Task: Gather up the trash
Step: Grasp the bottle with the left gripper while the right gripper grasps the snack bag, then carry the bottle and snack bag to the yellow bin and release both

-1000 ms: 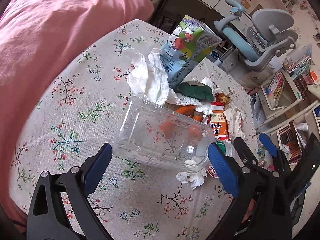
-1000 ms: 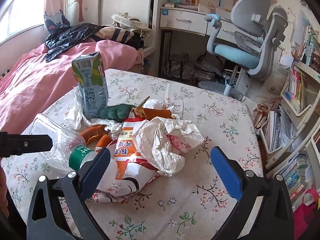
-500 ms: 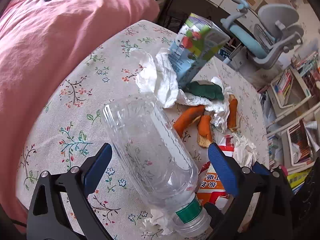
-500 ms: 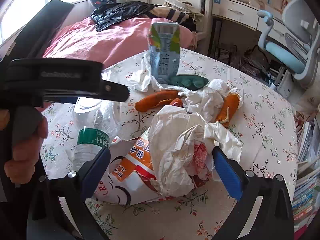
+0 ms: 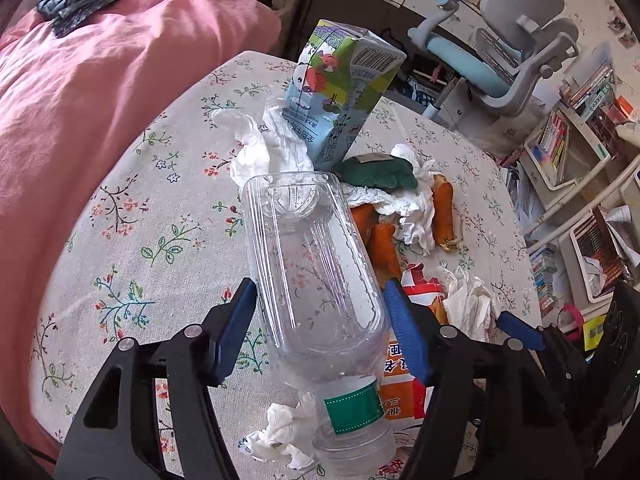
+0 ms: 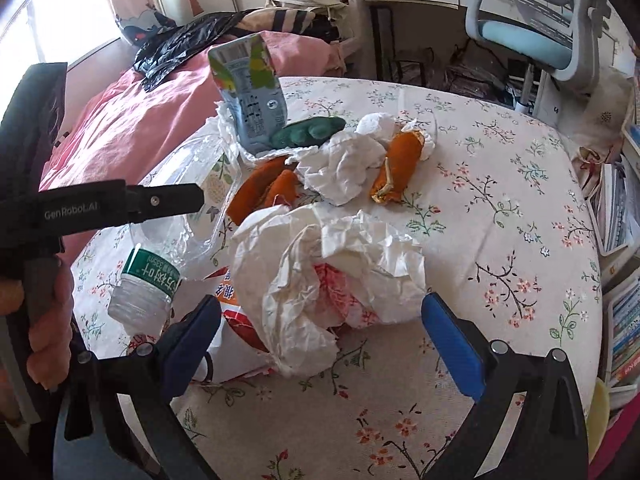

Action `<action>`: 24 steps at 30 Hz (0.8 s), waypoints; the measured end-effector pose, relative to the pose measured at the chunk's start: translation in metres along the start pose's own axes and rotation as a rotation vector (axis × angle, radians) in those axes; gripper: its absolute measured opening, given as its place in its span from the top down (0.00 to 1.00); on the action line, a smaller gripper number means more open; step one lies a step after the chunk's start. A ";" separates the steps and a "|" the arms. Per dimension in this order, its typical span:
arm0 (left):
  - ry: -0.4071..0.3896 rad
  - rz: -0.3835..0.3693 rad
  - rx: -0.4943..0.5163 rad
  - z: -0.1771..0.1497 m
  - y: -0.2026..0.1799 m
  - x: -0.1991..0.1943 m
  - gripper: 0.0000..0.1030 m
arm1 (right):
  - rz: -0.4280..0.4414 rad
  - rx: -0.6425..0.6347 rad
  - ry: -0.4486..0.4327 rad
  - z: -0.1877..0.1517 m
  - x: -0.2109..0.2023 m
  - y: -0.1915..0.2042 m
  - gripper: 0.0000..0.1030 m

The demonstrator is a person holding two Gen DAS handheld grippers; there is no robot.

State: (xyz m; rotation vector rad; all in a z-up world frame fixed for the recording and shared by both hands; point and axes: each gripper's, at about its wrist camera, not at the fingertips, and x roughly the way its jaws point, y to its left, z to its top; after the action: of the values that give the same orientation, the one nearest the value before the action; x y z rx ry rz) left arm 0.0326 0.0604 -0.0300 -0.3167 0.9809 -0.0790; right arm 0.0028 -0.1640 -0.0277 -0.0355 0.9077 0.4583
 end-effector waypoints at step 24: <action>-0.250 -0.263 0.078 -0.006 -0.032 -0.063 0.45 | 0.143 0.142 -0.204 -0.014 -0.055 -0.040 0.56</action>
State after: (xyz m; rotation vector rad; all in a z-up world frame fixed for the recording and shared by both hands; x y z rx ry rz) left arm -0.0048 0.0413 0.0275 -0.3731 0.6826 -0.3094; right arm -0.0206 -0.2232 -0.0002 0.2043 0.7426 0.5192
